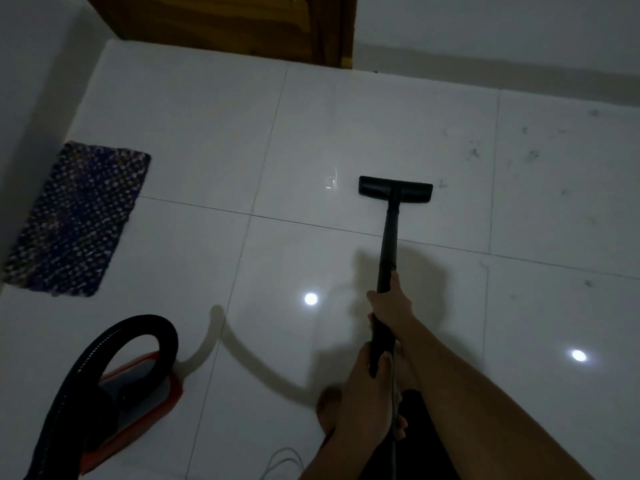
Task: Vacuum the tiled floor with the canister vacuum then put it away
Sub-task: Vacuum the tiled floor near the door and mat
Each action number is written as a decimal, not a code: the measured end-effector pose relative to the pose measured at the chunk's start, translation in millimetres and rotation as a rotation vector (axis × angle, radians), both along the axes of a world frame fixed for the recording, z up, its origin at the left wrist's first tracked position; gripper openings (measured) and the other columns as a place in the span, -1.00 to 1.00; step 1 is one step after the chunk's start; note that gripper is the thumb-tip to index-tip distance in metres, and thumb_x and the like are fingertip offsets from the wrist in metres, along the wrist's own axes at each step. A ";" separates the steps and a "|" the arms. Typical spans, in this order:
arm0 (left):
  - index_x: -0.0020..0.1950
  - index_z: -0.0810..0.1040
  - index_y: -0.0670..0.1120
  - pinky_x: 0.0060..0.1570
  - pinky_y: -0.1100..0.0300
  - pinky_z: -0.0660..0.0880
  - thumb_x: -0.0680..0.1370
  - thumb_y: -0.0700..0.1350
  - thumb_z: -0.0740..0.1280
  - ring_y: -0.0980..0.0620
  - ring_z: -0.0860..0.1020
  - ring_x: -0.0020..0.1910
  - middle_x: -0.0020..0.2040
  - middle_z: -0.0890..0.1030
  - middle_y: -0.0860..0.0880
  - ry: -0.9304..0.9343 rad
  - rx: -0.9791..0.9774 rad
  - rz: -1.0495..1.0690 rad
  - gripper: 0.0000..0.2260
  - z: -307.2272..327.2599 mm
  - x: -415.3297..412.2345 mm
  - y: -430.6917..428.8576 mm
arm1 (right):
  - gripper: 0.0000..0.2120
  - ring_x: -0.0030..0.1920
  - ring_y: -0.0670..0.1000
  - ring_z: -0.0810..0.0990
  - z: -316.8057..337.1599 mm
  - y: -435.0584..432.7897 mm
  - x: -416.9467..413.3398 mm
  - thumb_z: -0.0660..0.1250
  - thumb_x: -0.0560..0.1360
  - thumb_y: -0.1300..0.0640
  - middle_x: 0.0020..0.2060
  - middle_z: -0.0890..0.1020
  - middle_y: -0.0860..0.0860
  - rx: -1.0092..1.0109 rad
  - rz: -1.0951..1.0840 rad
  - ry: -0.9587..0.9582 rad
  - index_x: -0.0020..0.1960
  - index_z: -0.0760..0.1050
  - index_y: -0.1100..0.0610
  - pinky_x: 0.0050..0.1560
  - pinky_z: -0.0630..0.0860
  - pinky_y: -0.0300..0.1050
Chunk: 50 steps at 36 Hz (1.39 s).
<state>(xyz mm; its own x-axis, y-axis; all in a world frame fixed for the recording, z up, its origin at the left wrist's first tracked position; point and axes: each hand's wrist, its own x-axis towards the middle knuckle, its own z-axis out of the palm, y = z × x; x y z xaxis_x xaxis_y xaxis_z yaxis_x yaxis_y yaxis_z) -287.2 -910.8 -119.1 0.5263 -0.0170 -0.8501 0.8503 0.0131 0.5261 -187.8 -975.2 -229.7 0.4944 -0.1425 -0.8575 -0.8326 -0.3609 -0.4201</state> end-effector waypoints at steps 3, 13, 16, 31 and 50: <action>0.28 0.36 0.04 -0.63 0.26 0.40 0.64 -0.01 0.09 0.12 0.38 -0.67 -0.41 0.45 -0.05 0.005 -0.001 -0.019 -0.77 -2.2 5.0 -11.4 | -0.25 -0.43 0.02 0.49 -1.1 -14.3 3.6 0.21 0.56 0.21 0.07 0.55 0.25 -0.012 -0.016 0.004 0.56 -0.14 -0.13 -0.63 0.38 -0.28; 0.33 0.34 0.08 -0.64 0.35 0.34 0.64 0.02 0.06 0.16 0.38 -0.68 -0.38 0.47 -0.02 -0.004 -0.008 -0.140 -0.72 -13.3 34.2 -71.8 | -0.25 -0.42 0.03 0.51 -18.8 -88.4 30.4 0.21 0.58 0.18 0.12 0.55 0.28 -0.022 -0.095 0.013 0.55 -0.17 -0.16 -0.56 0.42 -0.21; 0.34 0.31 0.12 -0.64 0.29 0.37 0.64 0.01 0.09 0.14 0.38 -0.68 -0.39 0.48 -0.03 0.002 -0.012 -0.110 -0.73 -22.1 46.2 -90.0 | -0.25 -0.43 0.02 0.50 -24.9 -104.7 45.0 0.22 0.57 0.19 0.11 0.55 0.28 -0.003 -0.125 0.013 0.55 -0.16 -0.19 -0.57 0.42 -0.22; 0.27 0.35 0.12 -0.62 0.27 0.41 0.64 0.01 0.09 0.10 0.42 -0.64 -0.35 0.48 -0.09 -0.024 -0.031 -0.039 -0.78 -36.1 139.4 -191.0 | -0.24 -0.38 0.02 0.49 -29.7 -198.6 147.7 0.22 0.58 0.20 0.17 0.52 0.25 0.045 -0.082 0.012 0.55 -0.18 -0.19 -0.55 0.43 -0.22; 0.28 0.38 0.04 -0.60 0.28 0.43 0.63 0.03 0.10 0.10 0.44 -0.62 -0.33 0.50 -0.07 -0.012 0.007 -0.005 -0.74 -56.9 238.9 -253.5 | -0.24 -0.39 0.00 0.50 -41.8 -255.5 252.4 0.22 0.57 0.21 0.17 0.52 0.25 0.047 -0.070 -0.043 0.55 -0.15 -0.15 -0.49 0.45 -0.20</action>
<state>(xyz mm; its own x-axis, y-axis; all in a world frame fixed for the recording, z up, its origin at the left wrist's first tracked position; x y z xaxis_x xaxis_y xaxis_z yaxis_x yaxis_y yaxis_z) -48.3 -1164.3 -176.0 0.5365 -0.0140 -0.8438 0.8439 0.0049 0.5365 64.6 -1230.7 -271.5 0.5208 -0.1383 -0.8424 -0.8361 -0.2819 -0.4706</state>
